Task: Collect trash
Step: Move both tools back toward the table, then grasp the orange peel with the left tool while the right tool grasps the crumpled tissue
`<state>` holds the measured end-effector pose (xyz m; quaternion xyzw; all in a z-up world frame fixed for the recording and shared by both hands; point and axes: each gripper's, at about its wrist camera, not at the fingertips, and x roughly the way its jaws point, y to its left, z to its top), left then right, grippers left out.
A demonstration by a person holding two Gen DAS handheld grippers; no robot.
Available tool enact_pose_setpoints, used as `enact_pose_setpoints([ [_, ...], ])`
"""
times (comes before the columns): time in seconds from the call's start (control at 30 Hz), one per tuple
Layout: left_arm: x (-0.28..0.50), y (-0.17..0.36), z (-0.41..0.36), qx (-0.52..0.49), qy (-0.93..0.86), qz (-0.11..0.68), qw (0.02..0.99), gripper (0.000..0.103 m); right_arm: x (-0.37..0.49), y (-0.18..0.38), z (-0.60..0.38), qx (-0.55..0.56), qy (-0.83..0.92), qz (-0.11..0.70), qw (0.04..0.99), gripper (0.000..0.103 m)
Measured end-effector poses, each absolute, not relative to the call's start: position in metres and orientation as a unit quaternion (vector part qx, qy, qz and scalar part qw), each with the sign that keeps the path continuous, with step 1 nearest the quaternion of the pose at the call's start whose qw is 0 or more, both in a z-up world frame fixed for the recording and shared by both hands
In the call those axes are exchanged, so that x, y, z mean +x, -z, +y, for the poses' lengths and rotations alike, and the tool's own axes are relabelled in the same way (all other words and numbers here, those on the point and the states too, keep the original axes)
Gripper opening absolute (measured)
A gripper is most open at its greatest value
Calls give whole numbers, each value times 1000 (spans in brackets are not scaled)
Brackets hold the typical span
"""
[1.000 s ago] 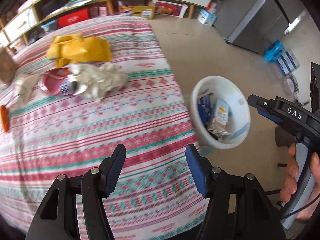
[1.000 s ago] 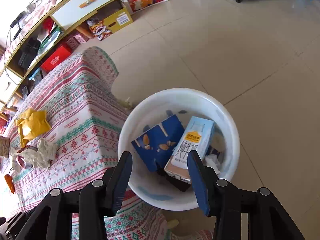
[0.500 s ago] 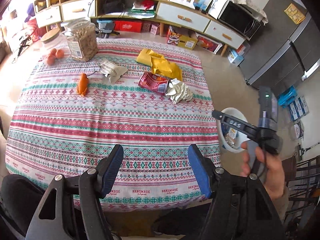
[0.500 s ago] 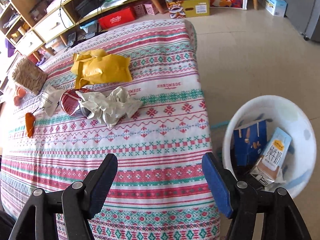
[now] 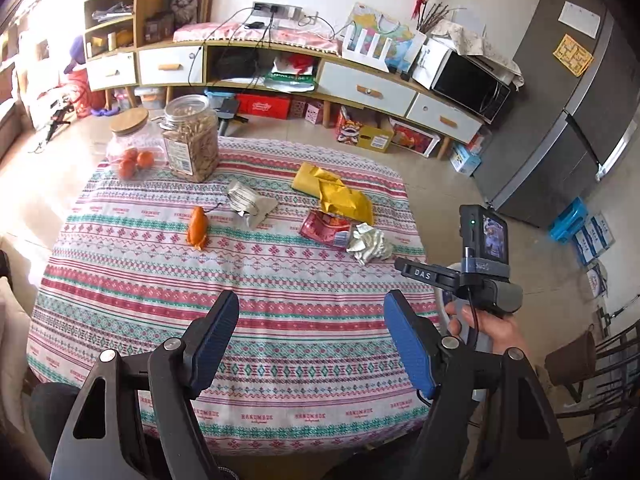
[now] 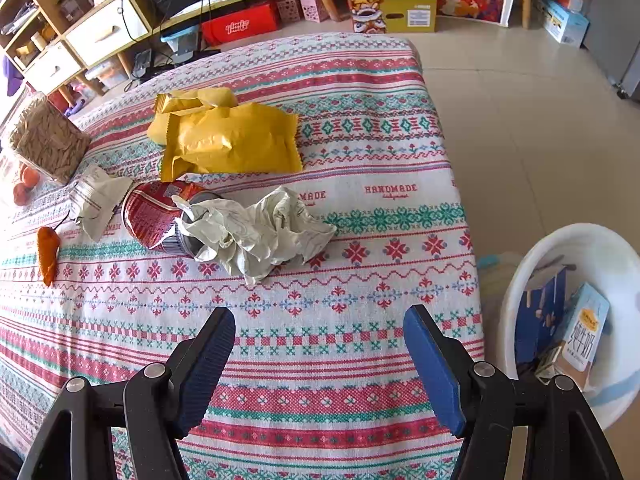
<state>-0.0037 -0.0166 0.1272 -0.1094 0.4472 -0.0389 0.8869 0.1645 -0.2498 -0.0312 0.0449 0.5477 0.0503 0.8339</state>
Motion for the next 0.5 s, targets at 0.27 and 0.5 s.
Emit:
enact_pose_setpoints([
  [0.27,101,-47,56,-74,-69,472,876,78,180,38,-253,79,-45,548,831,75],
  [0.5,173,49,107,-99,-80,562,817,78,192,42,-254,126,-55,547,826,75],
])
